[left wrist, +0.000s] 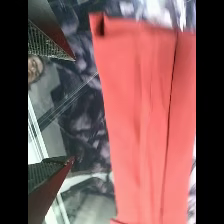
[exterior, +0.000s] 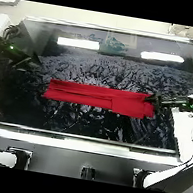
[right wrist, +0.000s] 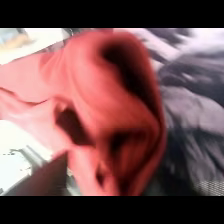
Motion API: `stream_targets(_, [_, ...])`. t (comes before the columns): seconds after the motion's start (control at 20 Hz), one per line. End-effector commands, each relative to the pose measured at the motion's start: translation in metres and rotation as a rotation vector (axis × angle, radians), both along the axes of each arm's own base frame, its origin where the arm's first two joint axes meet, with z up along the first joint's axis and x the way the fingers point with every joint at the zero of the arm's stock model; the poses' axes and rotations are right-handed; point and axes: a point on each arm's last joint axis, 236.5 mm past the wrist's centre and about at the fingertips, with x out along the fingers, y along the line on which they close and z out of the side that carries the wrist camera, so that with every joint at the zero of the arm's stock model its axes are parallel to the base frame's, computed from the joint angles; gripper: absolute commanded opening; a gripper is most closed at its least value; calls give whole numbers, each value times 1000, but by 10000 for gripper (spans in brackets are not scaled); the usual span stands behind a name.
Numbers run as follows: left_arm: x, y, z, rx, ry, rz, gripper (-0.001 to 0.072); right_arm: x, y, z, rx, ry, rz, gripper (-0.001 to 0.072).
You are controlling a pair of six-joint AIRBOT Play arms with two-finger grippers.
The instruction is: Fold the clothes and pants, and hang the long-sleeved shirts on hangers.
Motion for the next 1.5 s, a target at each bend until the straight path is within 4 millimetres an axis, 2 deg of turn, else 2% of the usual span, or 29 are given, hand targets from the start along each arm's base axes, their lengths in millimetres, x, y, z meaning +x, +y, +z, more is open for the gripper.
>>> stream_targets(0.0, [-4,-48,3,3,-30,-111,658,6,35,12,0,-30,75,85])
stream_targets(0.05, [-5,-61,2,2,-36,-136,651,9,36,20,-21,-28,69,35])
stream_targets(0.1, [-2,-73,0,0,-51,-151,644,13,34,32,-48,-53,72,35])
stream_targets(0.15, [3,-88,-4,-3,-75,-160,553,17,35,49,-69,-75,61,34])
stream_targets(0.25, [18,-124,-20,-9,-159,-191,131,17,40,82,-98,-125,61,34])
stream_targets(0.35, [32,-170,-47,-27,-226,-195,20,8,54,114,-130,-166,96,34])
stream_targets(0.4, [32,-194,-63,-44,-230,-205,20,3,59,127,-156,-180,109,34])
stream_targets(0.55, [12,-263,-113,-118,-145,-256,20,-13,69,165,-209,-222,119,34])
stream_targets(0.65, [3,-303,-140,-194,-71,-202,20,-26,76,189,-233,-245,132,34])
stream_targets(0.75, [-8,-346,-154,-300,-5,-147,20,-40,81,206,-253,-263,149,34])
stream_targets(0.9, [-31,-396,-167,-397,60,-112,19,-52,84,227,-291,-312,157,34])
stream_targets(1.0, [-55,-424,-169,-456,130,-111,19,-55,84,236,-306,-340,154,34])
stream_targets(1.1, [-70,-445,-174,-482,158,-97,18,-58,82,243,-320,-359,150,34])
stream_targets(1.2, [-70,-466,-174,-518,177,-1,18,-62,82,250,-325,-378,150,34])
stream_targets(1.35, [-69,-503,-154,-623,164,134,17,-67,82,260,-338,-405,141,34])
stream_targets(1.45, [-75,-521,-148,-641,137,150,17,-66,82,261,-337,-402,131,34])
